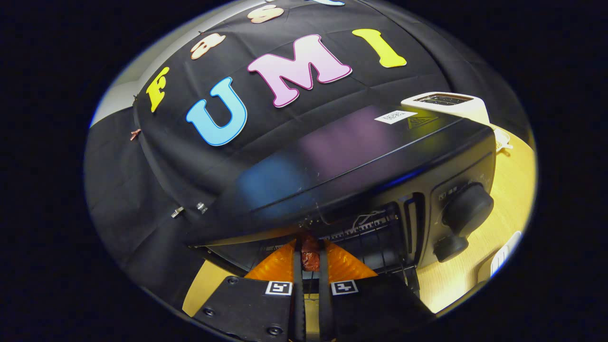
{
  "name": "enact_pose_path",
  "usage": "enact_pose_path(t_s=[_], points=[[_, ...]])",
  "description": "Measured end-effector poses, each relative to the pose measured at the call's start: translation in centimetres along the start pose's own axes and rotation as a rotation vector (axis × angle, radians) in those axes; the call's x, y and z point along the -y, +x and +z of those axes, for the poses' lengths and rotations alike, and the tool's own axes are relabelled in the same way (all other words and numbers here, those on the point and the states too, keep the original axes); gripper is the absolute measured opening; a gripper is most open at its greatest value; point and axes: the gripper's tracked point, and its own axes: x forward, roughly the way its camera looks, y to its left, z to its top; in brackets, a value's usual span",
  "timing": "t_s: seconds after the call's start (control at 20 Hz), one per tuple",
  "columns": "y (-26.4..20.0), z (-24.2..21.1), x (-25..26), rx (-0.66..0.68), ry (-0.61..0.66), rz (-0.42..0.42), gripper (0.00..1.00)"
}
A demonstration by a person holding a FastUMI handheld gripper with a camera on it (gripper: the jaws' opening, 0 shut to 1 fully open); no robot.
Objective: Open the toaster oven, put the food inside, and close the toaster oven door.
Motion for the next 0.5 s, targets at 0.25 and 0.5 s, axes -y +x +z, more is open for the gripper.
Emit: enact_pose_path(t_s=[0.25,0.5], points=[[-1.2,-1.2,2.2,-0.022,-0.147,-0.113,0.59],[-4.2,-2.3,1.4,-0.062,-0.209,-0.118,0.98]])
